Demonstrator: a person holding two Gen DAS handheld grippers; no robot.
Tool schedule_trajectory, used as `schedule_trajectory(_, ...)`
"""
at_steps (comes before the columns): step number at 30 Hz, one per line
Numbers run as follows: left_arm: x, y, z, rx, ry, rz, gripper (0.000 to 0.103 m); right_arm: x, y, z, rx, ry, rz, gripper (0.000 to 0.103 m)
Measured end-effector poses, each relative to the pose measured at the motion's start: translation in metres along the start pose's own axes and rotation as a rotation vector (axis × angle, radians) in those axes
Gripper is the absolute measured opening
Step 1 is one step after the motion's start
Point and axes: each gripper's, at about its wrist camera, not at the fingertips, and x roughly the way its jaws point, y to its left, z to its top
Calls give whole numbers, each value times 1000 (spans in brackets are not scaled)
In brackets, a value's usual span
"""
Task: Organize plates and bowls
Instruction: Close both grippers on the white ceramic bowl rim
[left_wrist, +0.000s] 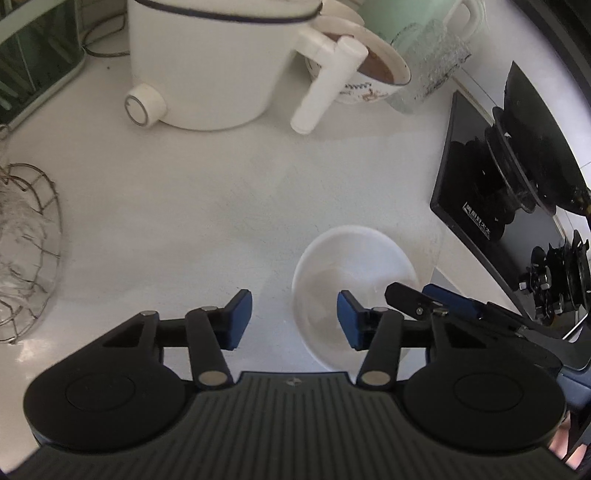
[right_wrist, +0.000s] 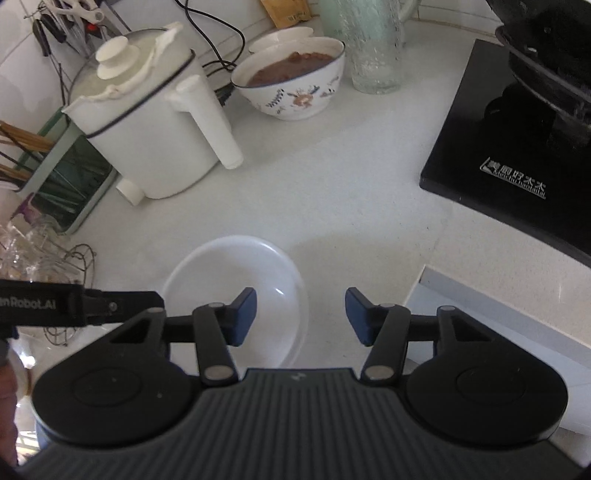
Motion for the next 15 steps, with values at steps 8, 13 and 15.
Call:
schedule_trajectory(8, 12, -6, 1, -1, 17, 18, 36, 11, -6, -4, 27, 50, 11, 31)
schedule_trajectory(13, 14, -6, -1, -30, 13, 1, 20, 16, -6, -7, 17, 61, 9, 11)
schedule_trajectory(15, 14, -7, -2, -30, 13, -7, 18, 15, -6, -7, 15, 59, 22, 11)
